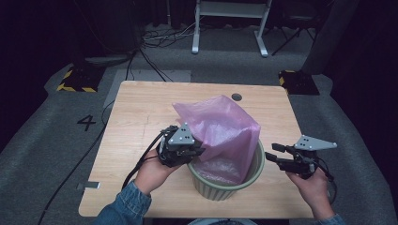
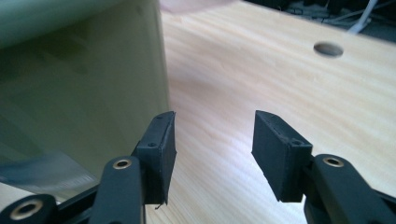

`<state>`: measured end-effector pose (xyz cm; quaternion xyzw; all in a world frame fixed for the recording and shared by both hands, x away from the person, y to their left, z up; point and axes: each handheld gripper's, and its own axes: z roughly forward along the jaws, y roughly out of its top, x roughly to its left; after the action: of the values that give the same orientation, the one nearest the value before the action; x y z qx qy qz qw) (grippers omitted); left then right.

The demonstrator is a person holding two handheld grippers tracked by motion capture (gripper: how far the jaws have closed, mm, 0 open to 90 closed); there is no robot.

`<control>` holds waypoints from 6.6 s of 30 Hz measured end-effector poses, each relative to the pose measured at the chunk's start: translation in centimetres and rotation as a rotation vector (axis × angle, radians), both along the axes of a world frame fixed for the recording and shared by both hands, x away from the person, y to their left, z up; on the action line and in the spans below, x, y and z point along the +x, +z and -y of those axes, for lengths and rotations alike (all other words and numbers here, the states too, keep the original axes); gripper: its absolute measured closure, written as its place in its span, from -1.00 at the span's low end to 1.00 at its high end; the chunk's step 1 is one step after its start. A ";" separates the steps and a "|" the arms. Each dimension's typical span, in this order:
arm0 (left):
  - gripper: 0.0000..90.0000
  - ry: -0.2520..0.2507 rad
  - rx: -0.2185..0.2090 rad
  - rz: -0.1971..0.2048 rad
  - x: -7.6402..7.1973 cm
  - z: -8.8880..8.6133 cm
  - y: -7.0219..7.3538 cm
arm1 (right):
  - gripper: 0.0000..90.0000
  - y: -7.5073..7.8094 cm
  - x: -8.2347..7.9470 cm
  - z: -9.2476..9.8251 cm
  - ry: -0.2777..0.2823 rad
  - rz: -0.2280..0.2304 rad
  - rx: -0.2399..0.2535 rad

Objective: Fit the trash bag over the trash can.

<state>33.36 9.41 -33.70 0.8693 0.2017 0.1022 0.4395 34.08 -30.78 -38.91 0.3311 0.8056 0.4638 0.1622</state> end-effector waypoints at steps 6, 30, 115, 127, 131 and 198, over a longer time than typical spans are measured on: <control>0.84 -0.001 -0.025 -0.015 0.2 -0.1 -0.2 | 0.01 3.7 -0.1 -0.4 0.044 0.015 0.054; 0.40 0.039 -0.081 0.023 -0.5 -0.9 0.1 | 0.16 8.8 2.9 -8.5 0.154 0.077 -0.020; 0.25 -0.129 -0.198 0.102 -3.0 1.6 3.8 | 0.99 8.1 -6.6 -13.2 0.404 0.249 -0.123; 0.69 -0.125 -0.128 0.115 -2.6 4.2 4.2 | 0.98 7.0 -7.1 -14.6 0.457 0.222 -0.188; 0.99 -0.136 -0.086 0.127 -2.9 4.4 3.6 | 0.96 6.8 -7.1 -14.4 0.459 0.207 -0.183; 0.99 -0.047 -0.110 0.265 -4.7 1.6 1.4 | 1.00 9.7 -2.3 -9.9 0.450 0.186 -0.073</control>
<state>28.68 7.83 -32.30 0.8273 0.1270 0.1945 0.5115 31.74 -20.91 -29.17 0.0931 0.8567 0.4875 0.1402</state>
